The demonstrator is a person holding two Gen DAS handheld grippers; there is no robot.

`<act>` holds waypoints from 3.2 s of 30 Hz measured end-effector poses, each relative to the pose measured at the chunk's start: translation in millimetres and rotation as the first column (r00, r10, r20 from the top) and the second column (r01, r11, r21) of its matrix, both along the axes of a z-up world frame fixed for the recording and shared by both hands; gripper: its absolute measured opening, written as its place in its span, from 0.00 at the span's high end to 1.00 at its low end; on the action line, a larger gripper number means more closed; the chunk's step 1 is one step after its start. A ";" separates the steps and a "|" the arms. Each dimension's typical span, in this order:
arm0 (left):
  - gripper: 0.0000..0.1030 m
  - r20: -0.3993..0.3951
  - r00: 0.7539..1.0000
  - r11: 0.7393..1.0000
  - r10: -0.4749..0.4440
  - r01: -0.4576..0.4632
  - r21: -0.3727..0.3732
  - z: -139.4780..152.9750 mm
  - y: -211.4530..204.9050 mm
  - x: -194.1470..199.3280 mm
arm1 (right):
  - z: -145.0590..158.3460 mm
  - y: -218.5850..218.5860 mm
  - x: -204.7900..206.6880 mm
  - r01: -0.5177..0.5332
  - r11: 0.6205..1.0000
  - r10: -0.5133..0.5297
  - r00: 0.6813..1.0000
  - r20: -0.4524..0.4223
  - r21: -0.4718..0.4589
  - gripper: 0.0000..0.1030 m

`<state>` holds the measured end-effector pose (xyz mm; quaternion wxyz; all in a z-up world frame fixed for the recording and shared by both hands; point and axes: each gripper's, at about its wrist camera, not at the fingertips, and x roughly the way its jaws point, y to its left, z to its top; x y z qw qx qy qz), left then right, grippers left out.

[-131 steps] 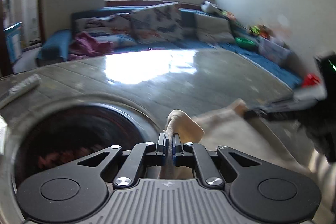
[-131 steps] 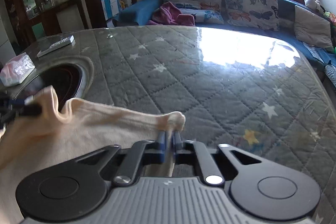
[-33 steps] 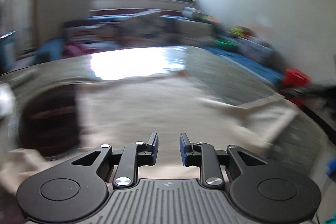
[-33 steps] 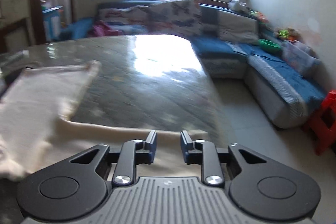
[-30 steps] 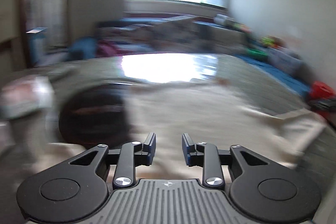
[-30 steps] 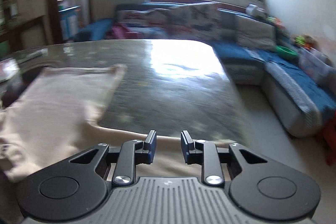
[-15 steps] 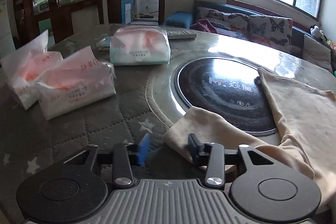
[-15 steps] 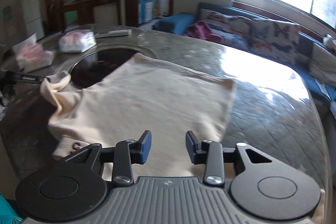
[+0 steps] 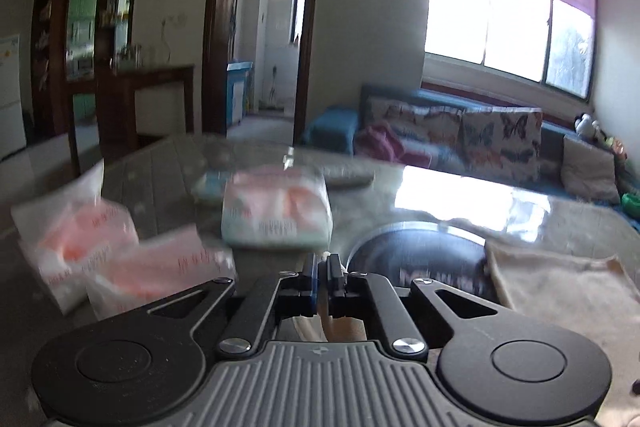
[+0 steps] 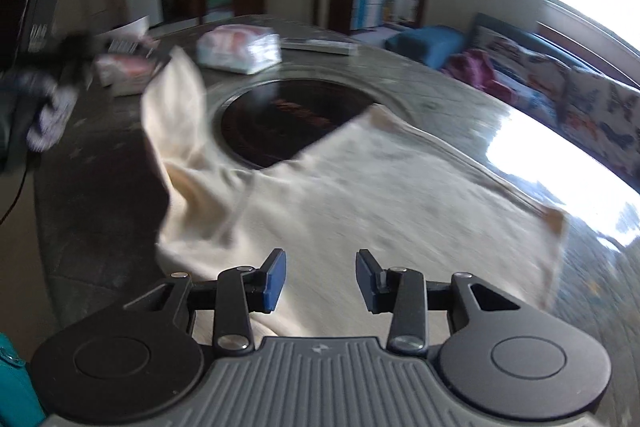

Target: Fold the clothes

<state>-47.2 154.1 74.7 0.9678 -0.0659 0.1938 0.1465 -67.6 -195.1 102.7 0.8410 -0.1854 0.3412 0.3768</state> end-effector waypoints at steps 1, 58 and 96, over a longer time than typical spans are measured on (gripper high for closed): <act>0.96 0.022 1.000 1.000 -0.009 0.008 0.015 3.5 0.7 -0.5 | -1.7 7.5 0.0 -0.022 1.000 0.022 1.000 -0.003 -0.002 0.63; 0.95 -0.041 0.979 0.973 -0.201 0.194 -0.121 14.0 -70.0 3.7 | 0.1 -5.1 4.9 0.024 0.998 -0.025 1.000 0.016 0.051 0.48; 0.57 -0.215 0.839 0.863 -0.500 0.505 -0.037 -50.1 -139.8 -49.6 | -25.3 -112.4 21.5 0.393 0.897 -0.357 0.914 -0.191 0.203 0.61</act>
